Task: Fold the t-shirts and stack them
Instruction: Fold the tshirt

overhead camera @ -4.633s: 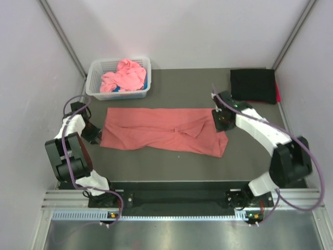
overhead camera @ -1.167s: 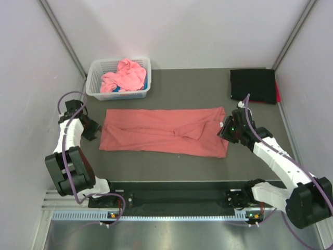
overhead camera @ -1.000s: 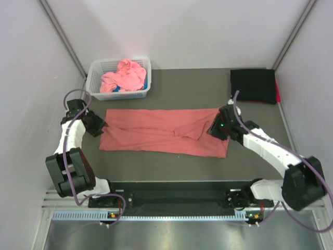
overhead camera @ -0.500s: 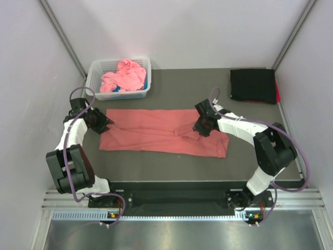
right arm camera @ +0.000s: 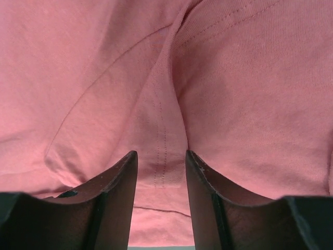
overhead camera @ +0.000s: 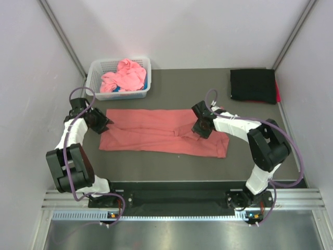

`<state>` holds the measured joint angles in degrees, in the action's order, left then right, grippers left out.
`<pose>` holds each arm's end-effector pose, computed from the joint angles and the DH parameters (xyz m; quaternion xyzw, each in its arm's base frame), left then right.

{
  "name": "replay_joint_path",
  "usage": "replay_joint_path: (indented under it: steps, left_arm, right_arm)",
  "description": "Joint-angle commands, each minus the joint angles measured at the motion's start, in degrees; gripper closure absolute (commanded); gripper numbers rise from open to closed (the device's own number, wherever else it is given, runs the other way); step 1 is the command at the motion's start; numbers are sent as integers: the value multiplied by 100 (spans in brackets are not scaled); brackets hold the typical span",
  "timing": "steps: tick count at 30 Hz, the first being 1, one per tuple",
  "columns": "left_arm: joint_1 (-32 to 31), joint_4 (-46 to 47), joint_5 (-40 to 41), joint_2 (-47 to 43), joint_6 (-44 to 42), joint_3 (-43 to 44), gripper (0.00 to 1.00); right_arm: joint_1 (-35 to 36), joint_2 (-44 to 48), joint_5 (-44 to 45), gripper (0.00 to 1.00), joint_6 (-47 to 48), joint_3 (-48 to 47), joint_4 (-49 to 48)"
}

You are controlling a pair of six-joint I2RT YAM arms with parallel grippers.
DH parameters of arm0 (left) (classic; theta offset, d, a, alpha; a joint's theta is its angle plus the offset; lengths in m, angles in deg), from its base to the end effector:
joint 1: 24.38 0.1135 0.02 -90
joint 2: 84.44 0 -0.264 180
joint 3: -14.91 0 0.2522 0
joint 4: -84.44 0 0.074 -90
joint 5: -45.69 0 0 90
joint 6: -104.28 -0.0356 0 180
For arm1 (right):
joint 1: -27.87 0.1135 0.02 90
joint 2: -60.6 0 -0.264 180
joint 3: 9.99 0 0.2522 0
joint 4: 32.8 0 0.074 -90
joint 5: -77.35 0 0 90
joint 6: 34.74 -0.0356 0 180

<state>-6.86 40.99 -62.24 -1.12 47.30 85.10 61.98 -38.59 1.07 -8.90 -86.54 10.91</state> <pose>0.2840 0.0781 0.2284 -0.3633 0.8747 -0.1862 0.2613 0.2850 0.1828 0.1776 0.2756 0.9322 0.0774 0.2215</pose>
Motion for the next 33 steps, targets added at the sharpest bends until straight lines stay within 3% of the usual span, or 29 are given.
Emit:
replay_joint_path:
  steps: [1, 6, 10, 22, 33]
  left_arm:
    - [-20, 262, 88, 8, 29, 88, 54]
    - [-12, 271, 264, 52, 47, 106, 53]
    - [-20, 359, 474, 52, -14, 44, 52]
    - [103, -151, 1353, 930, -58, 606, 50]
    - [120, -177, 1152, 1396, 47, 703, 54]
  right_arm:
    - [157, -56, 210, 57, -149, -252, 72]
    - [175, -118, 193, 63, -281, -199, -235]
    - [166, 75, 289, 100, -246, -120, -429]
    - [-88, 93, 439, 100, 237, -568, -499]
    - [-97, 111, 290, 100, 501, -665, -666]
